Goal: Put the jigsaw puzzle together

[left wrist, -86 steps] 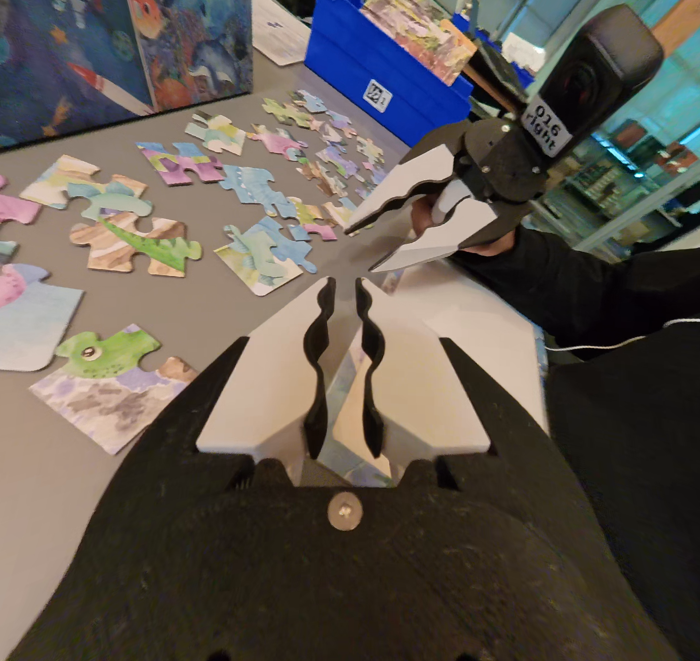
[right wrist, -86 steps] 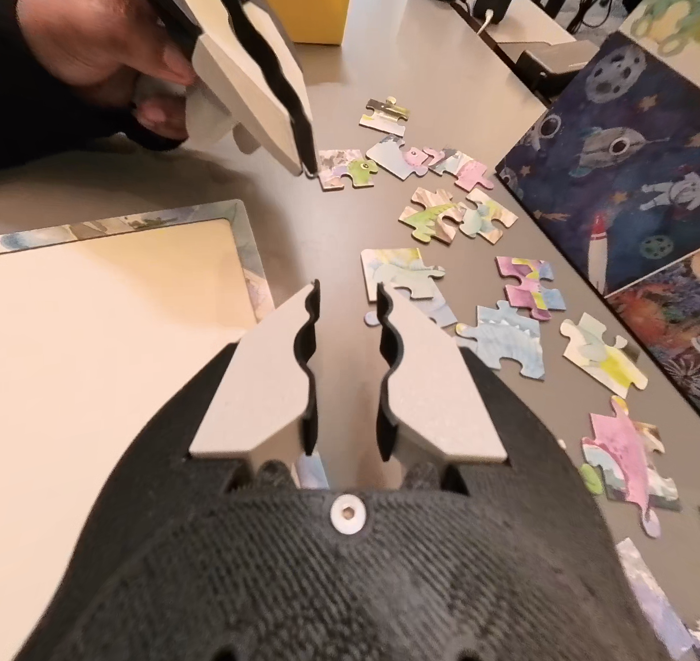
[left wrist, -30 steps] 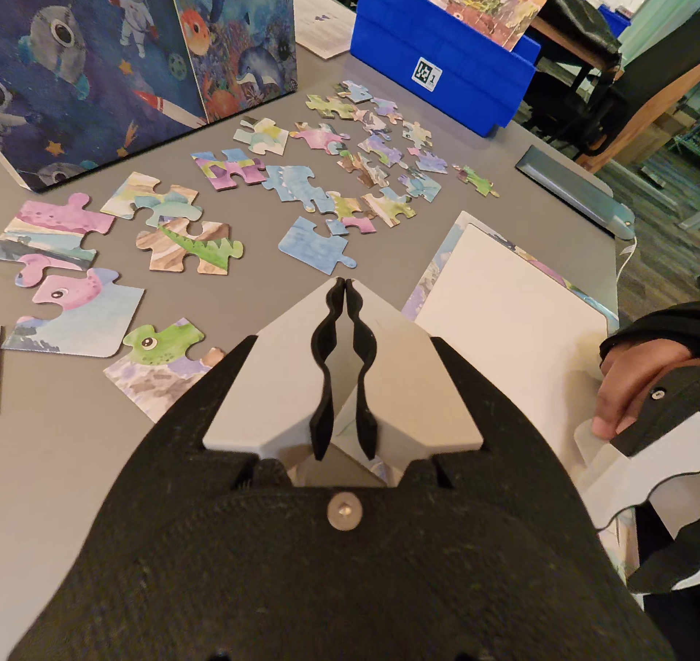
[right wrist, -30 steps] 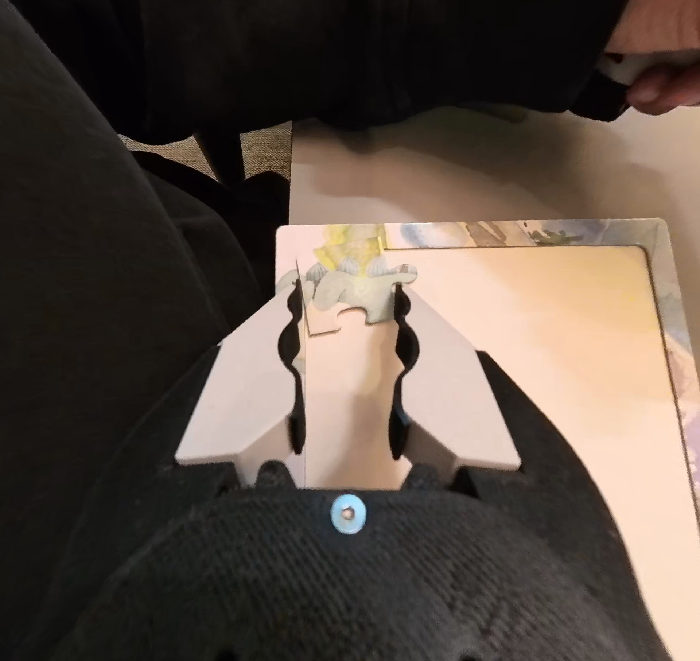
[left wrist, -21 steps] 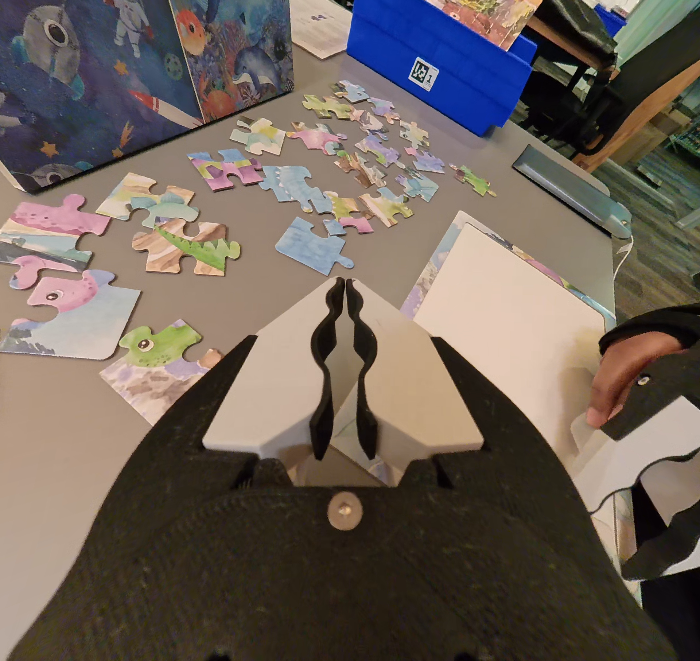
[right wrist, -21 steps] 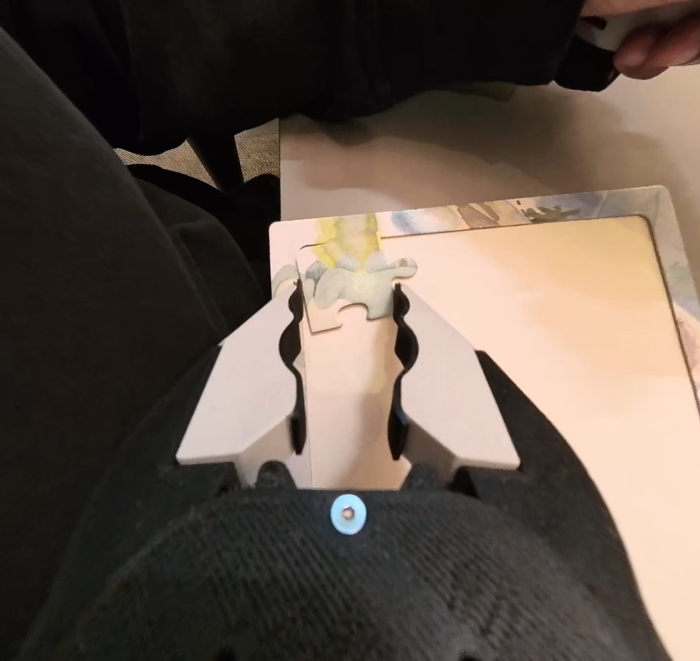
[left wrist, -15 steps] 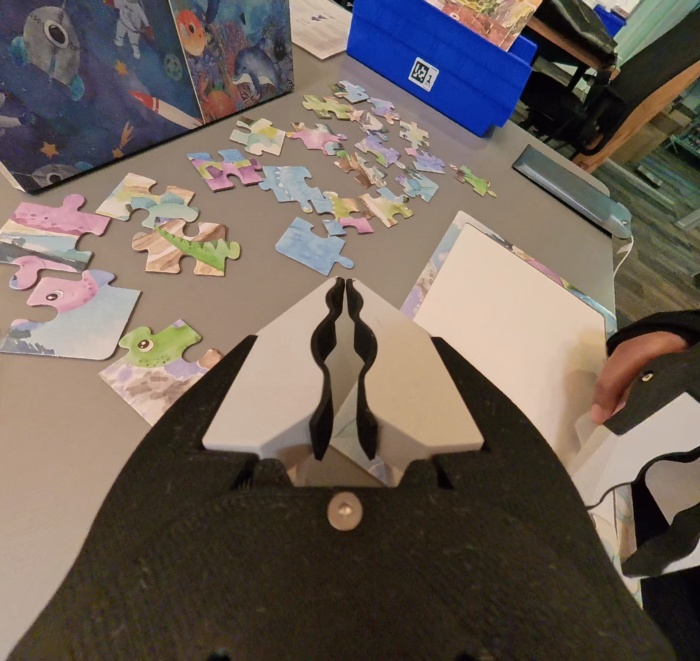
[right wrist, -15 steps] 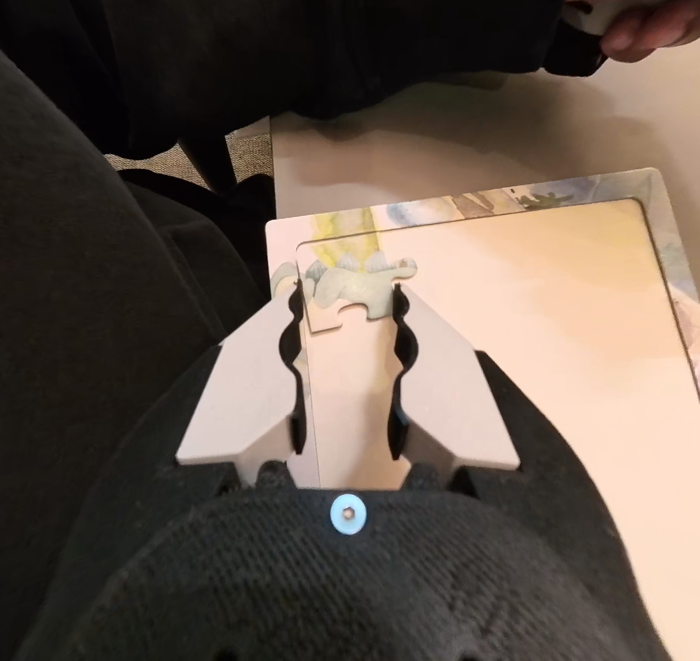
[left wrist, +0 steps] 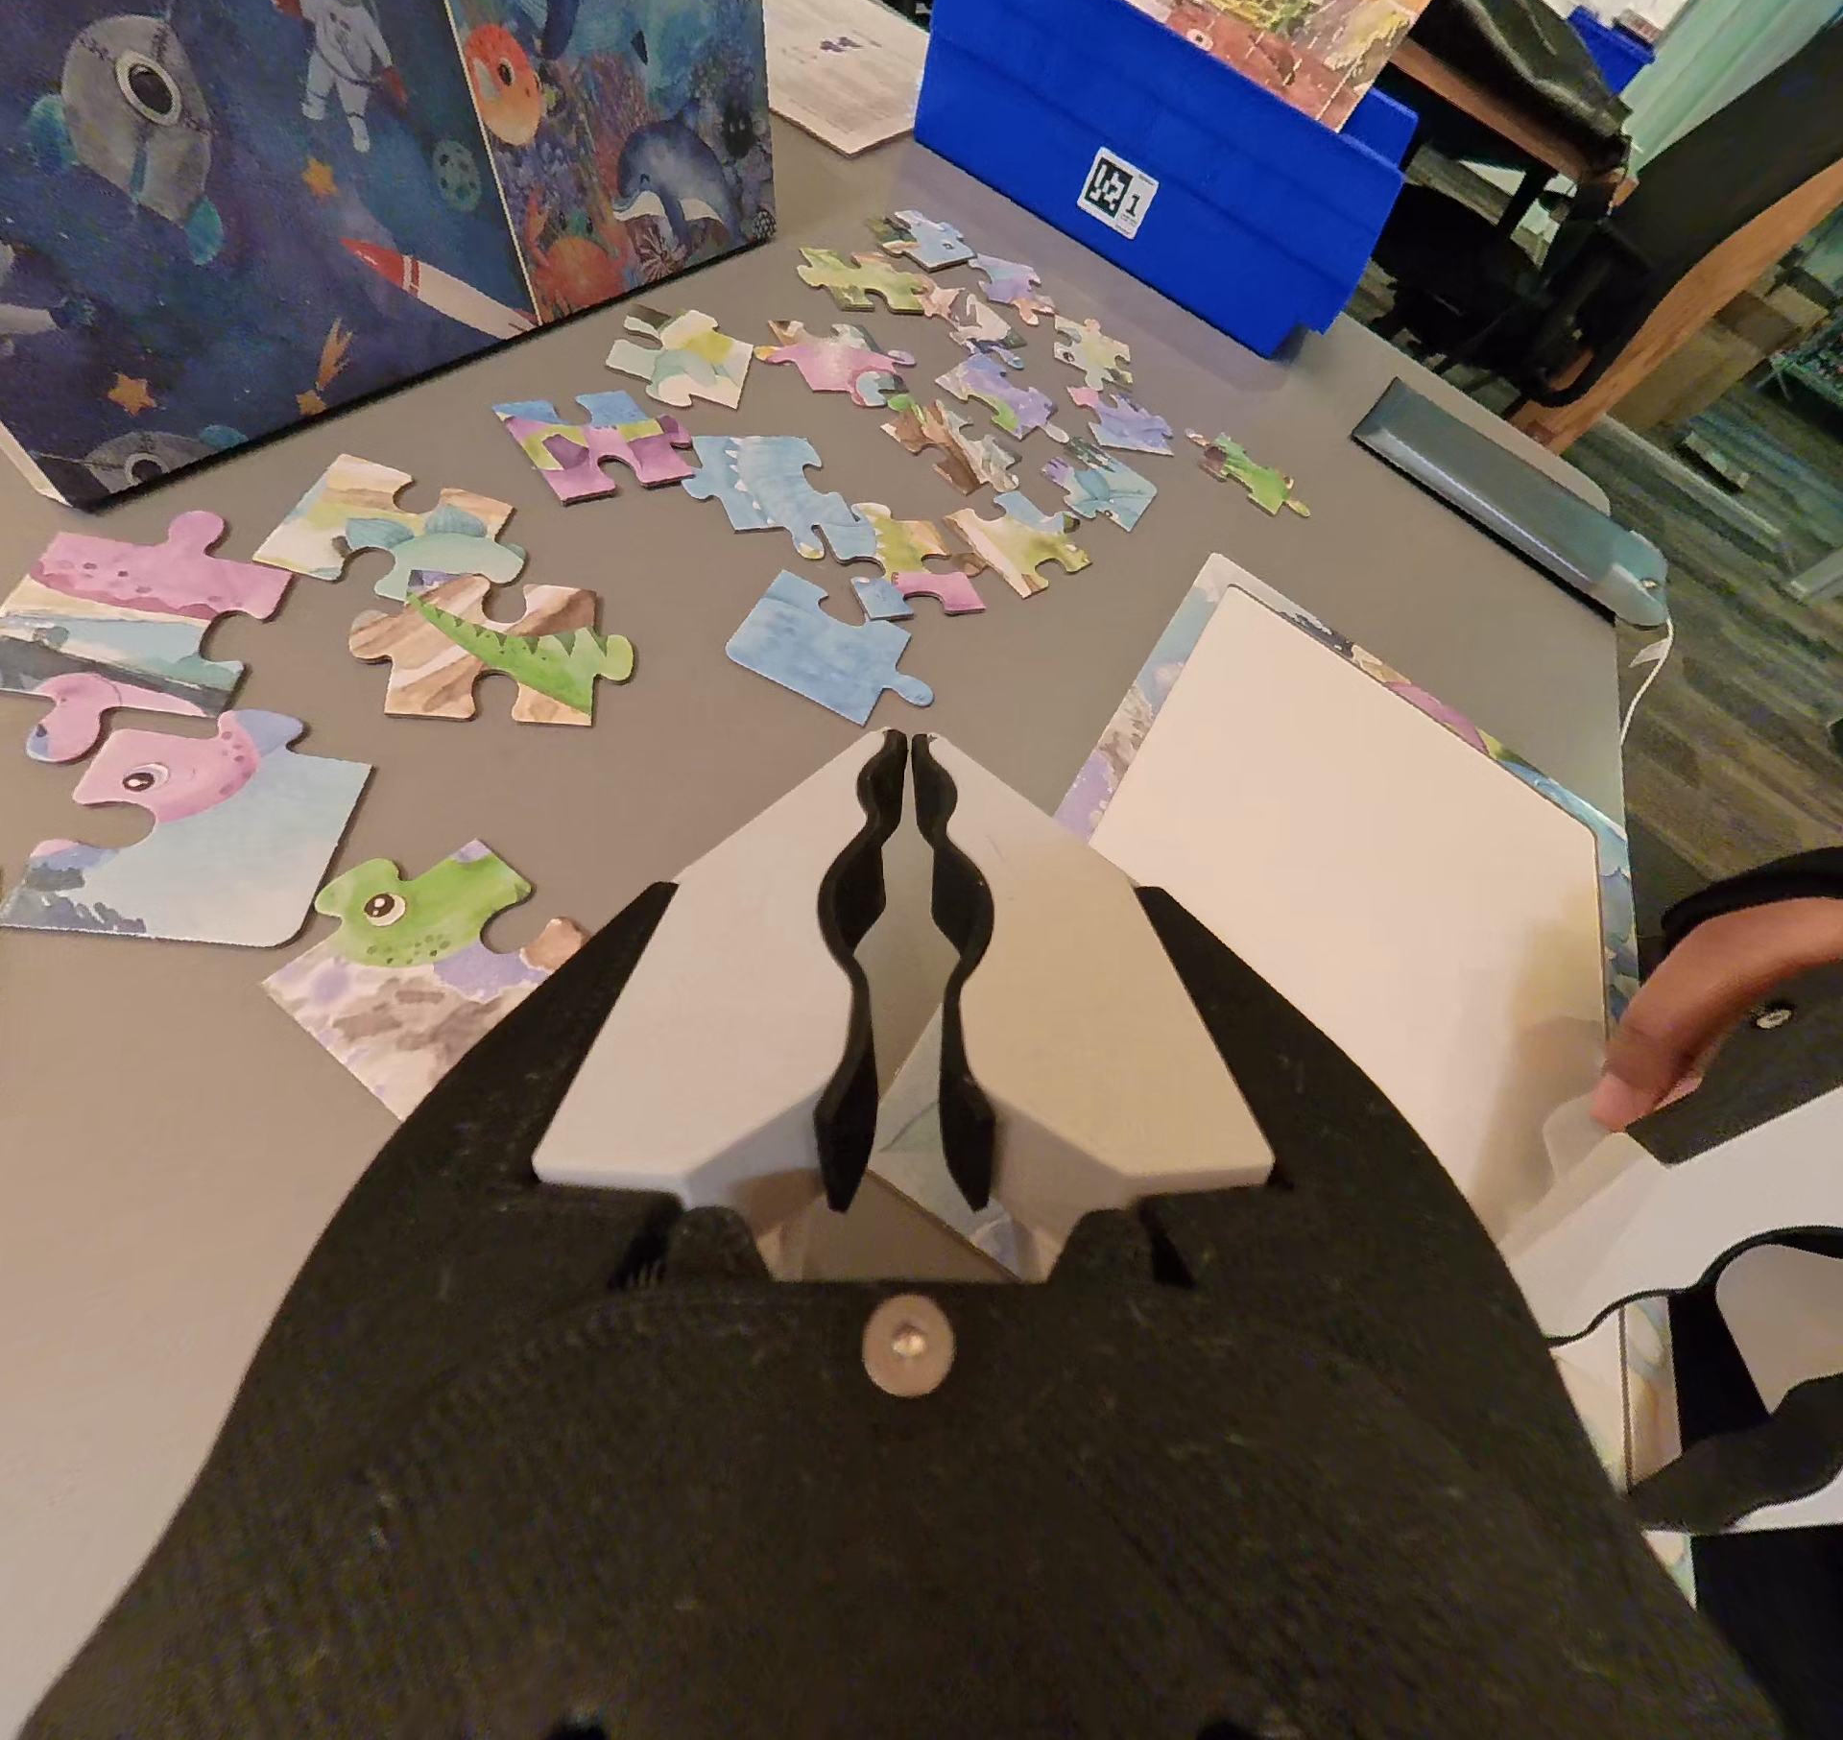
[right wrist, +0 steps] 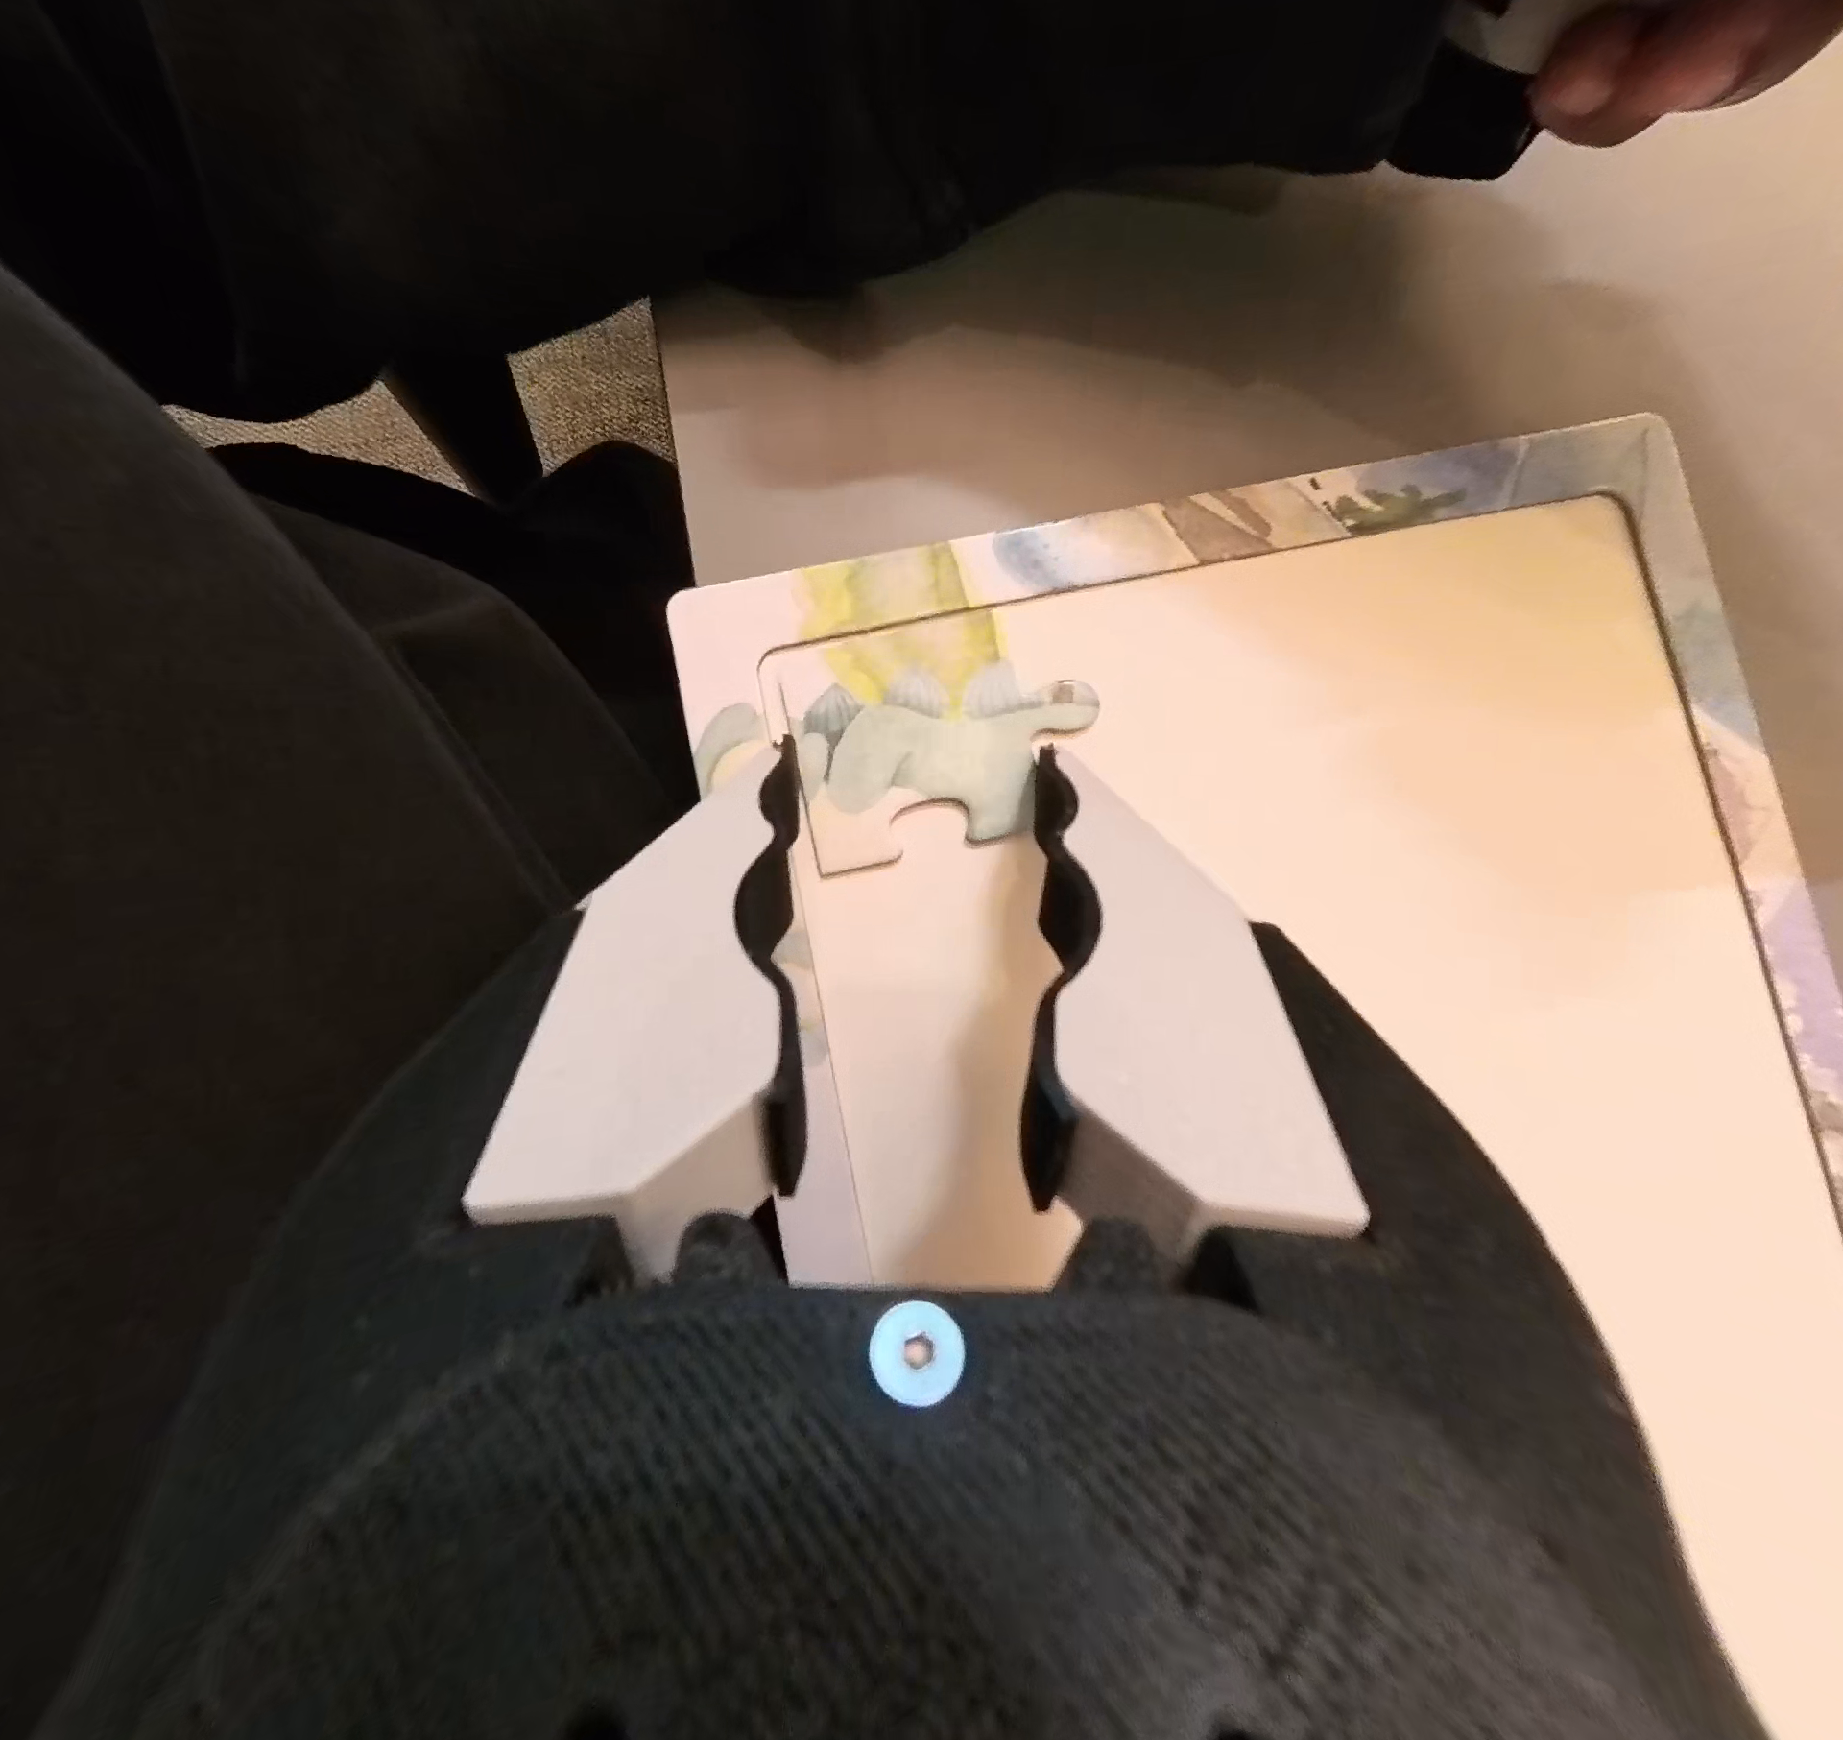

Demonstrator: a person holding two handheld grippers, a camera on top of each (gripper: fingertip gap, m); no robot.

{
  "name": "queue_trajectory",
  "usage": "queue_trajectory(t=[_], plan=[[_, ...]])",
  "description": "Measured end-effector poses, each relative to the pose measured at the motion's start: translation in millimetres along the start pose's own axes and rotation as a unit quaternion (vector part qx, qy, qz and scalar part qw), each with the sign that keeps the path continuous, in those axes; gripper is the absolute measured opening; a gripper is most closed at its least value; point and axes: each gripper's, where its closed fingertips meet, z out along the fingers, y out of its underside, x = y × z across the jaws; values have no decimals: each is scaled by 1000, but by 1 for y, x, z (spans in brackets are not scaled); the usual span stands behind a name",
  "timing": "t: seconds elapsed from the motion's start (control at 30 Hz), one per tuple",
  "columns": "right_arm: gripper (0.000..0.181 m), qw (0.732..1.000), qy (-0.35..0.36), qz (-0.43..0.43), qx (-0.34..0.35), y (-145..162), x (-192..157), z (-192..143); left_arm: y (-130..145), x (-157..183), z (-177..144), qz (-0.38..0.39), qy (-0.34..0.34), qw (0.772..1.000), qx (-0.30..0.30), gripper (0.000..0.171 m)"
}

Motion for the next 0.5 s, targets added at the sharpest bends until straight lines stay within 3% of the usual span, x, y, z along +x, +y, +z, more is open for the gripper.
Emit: queue_trajectory(t=[0.27,0.5], plan=[[48,999,-27,15,12,-4,-7,0,0,0,0,0,0,1000,0,0],[62,999,-43,11,25,-5,-15,0,0,0,0,0,0,1000,0,0]])
